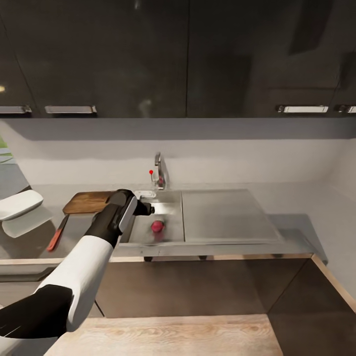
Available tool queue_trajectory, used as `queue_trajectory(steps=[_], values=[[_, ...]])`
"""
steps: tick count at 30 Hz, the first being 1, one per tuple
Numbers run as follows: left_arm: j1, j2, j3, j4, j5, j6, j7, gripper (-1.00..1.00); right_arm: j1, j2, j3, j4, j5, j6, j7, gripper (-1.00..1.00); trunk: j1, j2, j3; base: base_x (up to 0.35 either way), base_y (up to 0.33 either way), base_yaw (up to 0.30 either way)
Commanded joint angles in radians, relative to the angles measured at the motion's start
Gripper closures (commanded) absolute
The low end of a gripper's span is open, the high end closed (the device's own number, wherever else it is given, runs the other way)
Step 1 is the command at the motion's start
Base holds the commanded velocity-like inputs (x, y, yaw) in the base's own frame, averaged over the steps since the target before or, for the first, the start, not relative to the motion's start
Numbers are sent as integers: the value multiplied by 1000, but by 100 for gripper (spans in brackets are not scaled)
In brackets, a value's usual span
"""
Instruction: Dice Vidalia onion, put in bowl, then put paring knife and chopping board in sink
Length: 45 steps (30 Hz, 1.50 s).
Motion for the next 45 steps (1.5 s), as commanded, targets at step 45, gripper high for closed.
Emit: queue_trajectory(steps=[45], values=[[1, -10, -6, 231, 12, -130, 0, -100, 0, 9, -4, 27, 8, -1, -6, -100, 1, -2, -37, 103, -7, 0]])
